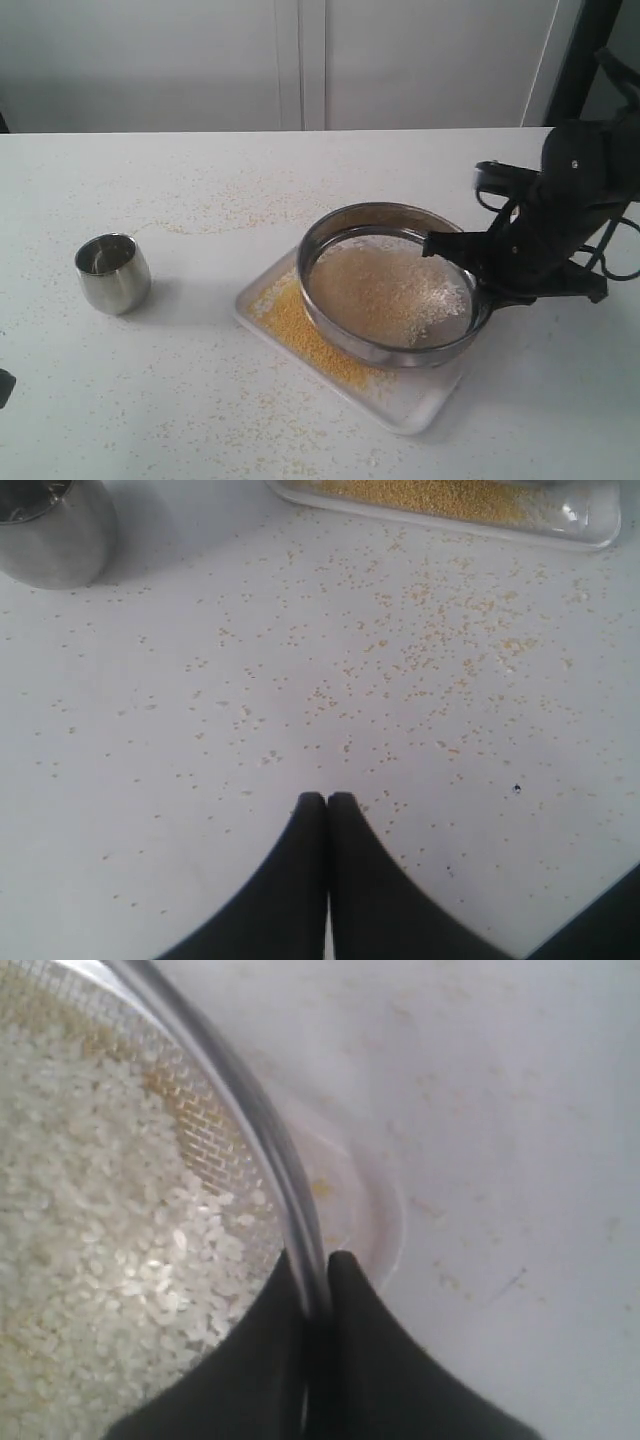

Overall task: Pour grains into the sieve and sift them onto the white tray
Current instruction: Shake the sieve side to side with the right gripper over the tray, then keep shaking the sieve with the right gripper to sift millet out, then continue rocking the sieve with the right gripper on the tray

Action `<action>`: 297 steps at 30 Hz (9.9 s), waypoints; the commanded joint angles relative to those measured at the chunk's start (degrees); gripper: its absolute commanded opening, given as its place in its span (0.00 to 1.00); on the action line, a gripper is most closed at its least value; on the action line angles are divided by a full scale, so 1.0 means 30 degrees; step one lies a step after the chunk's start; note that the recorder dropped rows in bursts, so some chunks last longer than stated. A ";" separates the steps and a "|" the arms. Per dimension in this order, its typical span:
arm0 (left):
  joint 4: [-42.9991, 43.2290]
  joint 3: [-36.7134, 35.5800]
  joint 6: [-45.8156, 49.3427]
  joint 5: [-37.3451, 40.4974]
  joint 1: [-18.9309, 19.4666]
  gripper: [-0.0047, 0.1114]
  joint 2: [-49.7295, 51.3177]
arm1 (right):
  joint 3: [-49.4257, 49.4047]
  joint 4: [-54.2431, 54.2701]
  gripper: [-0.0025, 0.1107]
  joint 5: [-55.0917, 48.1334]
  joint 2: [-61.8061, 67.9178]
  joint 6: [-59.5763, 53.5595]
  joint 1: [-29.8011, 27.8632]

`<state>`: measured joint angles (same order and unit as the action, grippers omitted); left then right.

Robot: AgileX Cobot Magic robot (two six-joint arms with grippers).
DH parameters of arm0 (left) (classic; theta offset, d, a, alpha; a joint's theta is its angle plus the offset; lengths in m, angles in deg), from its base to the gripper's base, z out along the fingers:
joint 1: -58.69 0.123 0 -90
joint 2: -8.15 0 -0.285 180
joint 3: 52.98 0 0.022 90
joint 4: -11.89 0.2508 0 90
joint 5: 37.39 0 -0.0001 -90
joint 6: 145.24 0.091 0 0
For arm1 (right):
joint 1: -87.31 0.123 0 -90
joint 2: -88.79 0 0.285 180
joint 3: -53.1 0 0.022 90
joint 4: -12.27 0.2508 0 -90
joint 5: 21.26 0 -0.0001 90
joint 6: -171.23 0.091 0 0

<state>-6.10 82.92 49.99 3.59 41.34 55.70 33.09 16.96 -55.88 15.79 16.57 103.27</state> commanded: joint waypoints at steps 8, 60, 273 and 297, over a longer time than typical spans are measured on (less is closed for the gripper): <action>-0.0226 0.0104 0.0003 0.0232 -0.0079 0.04 -0.0133 | -0.0457 0.0230 0.02 0.0141 -0.0383 0.1835 -0.0405; -0.0226 0.0104 0.0003 0.0232 -0.0079 0.04 -0.0133 | 0.0768 -0.0856 0.02 -0.1408 -0.0722 -0.2938 0.0563; -0.0201 0.0104 0.0003 0.0209 -0.0079 0.04 -0.0133 | 0.4691 0.0891 0.02 -0.3495 0.1530 -0.6837 0.0203; -0.0201 0.0104 0.0003 0.0209 -0.0079 0.04 -0.0133 | 0.4691 -0.0227 0.02 -0.2599 0.1497 -0.6681 -0.0217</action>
<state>-6.10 82.92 49.99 3.72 41.34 55.70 46.61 16.11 -65.01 21.20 -2.78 102.78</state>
